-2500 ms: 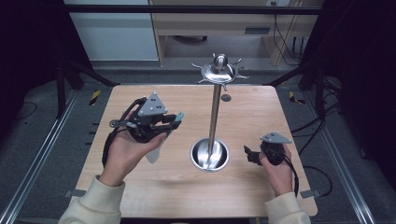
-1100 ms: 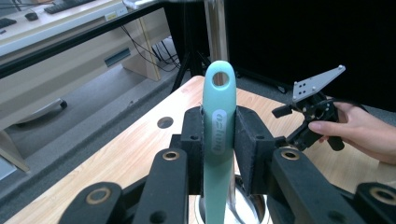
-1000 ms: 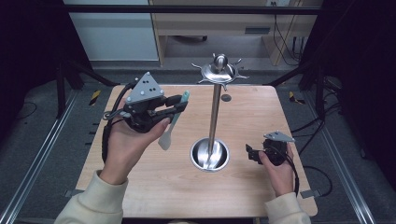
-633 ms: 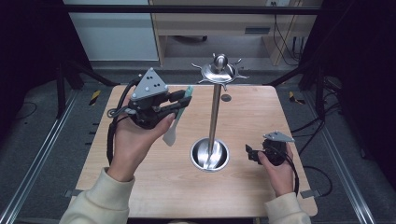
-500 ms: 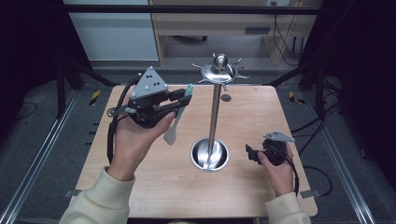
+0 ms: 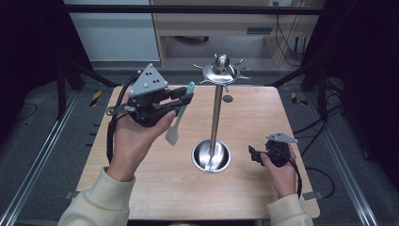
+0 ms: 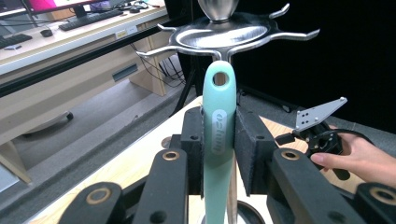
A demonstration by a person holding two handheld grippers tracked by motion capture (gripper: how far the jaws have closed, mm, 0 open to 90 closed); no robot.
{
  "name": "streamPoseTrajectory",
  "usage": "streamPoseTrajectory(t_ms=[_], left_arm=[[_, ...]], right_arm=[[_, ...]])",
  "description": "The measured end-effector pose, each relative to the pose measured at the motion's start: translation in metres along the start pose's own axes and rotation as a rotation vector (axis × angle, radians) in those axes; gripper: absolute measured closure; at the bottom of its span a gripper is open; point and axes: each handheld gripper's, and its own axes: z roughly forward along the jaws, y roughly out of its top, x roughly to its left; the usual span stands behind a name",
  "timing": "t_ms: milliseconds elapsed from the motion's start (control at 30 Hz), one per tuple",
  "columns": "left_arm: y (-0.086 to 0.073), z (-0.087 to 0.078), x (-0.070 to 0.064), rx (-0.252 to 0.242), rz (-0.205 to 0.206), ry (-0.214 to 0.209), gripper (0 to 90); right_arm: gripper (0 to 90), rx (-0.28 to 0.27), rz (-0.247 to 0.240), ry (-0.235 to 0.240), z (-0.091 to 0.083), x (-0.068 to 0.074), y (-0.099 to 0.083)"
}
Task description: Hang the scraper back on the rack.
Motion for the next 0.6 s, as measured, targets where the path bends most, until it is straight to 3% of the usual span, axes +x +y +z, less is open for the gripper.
streamPoseTrajectory(t_ms=[600], left_arm=[[0.0067,0.0063,-0.0022,0.011,0.006,-0.009,74.1]], right_arm=[[11.9,0.003,-0.007,0.006,0.0001,-0.0005,-0.0002]])
